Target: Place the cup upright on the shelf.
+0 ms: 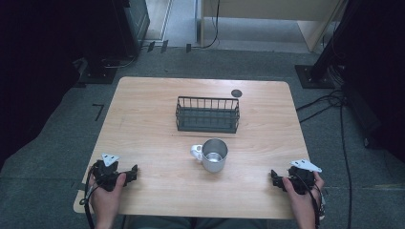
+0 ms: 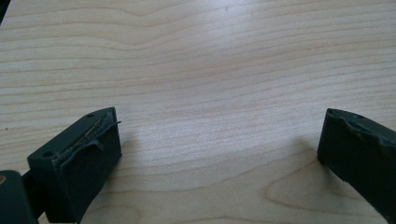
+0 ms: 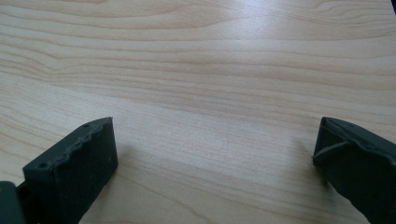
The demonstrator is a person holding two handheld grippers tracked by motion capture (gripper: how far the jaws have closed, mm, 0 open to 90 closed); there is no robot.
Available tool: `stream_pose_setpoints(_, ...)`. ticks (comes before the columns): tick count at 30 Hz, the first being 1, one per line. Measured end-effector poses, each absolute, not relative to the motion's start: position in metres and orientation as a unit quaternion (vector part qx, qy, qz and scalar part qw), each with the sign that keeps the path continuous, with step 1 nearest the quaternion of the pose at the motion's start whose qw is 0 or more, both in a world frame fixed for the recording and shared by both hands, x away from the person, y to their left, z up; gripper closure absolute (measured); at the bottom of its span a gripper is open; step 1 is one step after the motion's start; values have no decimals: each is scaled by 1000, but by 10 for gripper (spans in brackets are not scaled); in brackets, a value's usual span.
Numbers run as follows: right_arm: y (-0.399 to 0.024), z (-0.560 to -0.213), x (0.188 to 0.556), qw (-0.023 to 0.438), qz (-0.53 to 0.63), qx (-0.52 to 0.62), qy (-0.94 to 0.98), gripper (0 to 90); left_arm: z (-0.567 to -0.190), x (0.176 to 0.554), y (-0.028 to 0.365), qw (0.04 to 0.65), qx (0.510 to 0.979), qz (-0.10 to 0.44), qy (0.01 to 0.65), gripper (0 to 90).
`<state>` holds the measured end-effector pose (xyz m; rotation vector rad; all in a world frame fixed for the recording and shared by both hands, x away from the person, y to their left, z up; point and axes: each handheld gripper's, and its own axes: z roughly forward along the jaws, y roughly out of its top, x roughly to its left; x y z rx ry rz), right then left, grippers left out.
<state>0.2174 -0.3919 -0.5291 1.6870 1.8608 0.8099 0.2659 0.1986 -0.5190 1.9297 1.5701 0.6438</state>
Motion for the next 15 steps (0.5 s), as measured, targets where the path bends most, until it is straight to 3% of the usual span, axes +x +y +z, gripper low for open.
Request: stream_pose_setpoints(15, -393, -523, 221, 252, 319, 625, 667, 0, -519, 266, 199, 282, 721, 241, 586, 0)
